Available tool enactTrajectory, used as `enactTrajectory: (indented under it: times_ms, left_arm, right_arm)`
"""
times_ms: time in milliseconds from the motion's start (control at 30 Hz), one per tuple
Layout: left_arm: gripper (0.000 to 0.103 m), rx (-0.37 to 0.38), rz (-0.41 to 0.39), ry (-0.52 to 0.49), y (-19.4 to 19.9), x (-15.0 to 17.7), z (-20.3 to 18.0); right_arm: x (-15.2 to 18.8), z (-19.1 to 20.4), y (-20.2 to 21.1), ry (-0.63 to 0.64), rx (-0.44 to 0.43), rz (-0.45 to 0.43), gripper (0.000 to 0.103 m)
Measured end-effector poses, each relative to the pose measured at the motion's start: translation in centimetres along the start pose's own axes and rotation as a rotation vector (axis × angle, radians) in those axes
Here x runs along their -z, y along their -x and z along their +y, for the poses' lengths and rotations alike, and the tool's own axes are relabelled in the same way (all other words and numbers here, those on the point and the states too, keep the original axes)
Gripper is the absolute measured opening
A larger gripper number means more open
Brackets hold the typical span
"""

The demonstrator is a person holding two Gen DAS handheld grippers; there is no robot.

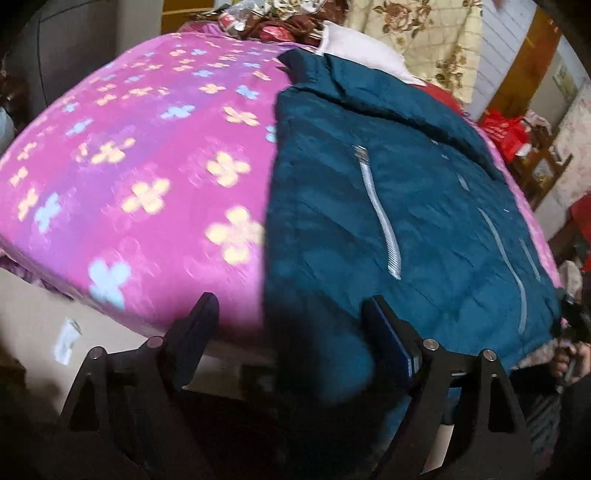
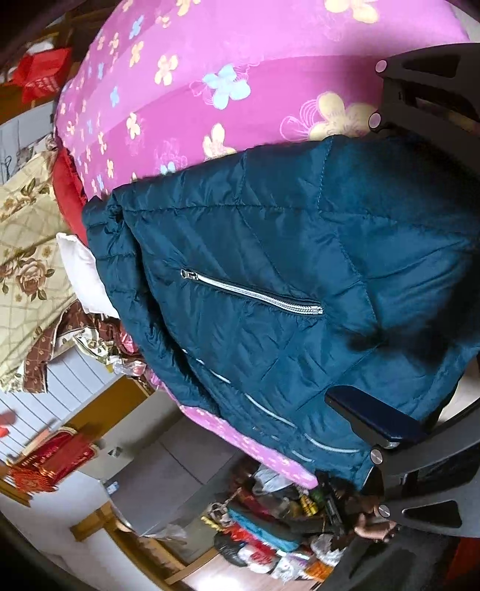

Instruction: Fold large clothes

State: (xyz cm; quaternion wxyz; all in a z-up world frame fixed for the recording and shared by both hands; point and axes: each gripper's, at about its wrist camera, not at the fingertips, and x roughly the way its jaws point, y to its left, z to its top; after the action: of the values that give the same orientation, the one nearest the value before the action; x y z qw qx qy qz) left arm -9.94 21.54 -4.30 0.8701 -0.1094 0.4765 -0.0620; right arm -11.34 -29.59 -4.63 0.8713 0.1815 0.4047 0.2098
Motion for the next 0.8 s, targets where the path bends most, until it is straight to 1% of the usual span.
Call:
enactTrajectory:
  times_ms: [67,167,200,300,333,400,467,500,533,633,667,733,767,800]
  left_arm:
    - [0.083,0.074,0.007,-0.035,0.0,0.4,-0.8]
    - [0.083,0.181,0.006,-0.06,-0.6,0.1,-2.0]
    - [0.083,0.201,0.004,-0.056,-0.8,-0.2,-2.1]
    - [0.083,0.303,0.023,-0.005,-1.2,-0.8,-2.4]
    - [0.083,0.317,0.026,-0.016,-1.0,-0.7,-2.7]
    - [0.083,0.318,0.031,-0.067,-0.6,-0.4,-3.1]
    - [0.083,0.28,0.05,-0.1,-0.5,-0.4,-2.9]
    - [0.083,0.257,0.053,-0.096,-0.6,-0.5,-2.5]
    - [0.08,0.24,0.042,-0.077,-0.7,-0.8,-1.9]
    - [0.08,0.273,0.034,-0.012,-1.3,-1.7,-1.1]
    - [0.08,0.278,0.036,-0.013,-1.4,-1.8,-1.3]
    - [0.072,0.278,0.044,-0.037,-1.8,-1.9,-2.1]
    - [0.07,0.265,0.042,-0.052,-1.8,-1.9,-2.6]
    - [0.063,0.263,0.045,-0.063,-1.8,-1.8,-2.9]
  right_arm:
    - [0.0,0.1,-0.1,0.008,0.009,0.0,0.103]
    - [-0.1,0.0,-0.2,0.004,0.012,0.0,0.103]
    - [-0.1,0.0,-0.2,0.001,0.009,-0.001,0.103]
    - [-0.1,-0.2,-0.2,-0.006,0.002,-0.002,0.103]
    - [-0.1,-0.2,-0.1,-0.008,0.0,-0.003,0.103]
    - [0.1,-0.3,0.1,-0.012,-0.009,0.0,0.103]
    - [0.3,-0.2,0.3,-0.01,-0.021,0.009,0.103]
    - [0.4,-0.1,0.4,-0.006,-0.026,0.013,0.103]
    - [0.5,0.0,0.4,0.001,-0.029,0.015,0.103]
    - [0.4,0.1,0.1,0.012,-0.026,0.008,0.103]
    - [0.3,0.1,0.0,0.015,-0.024,0.006,0.103]
    - [0.2,0.3,-0.2,0.029,-0.01,0.002,0.103]
    - [0.2,0.4,-0.3,0.039,-0.001,0.001,0.103]
    - [0.3,0.6,-0.3,0.049,0.011,0.001,0.101]
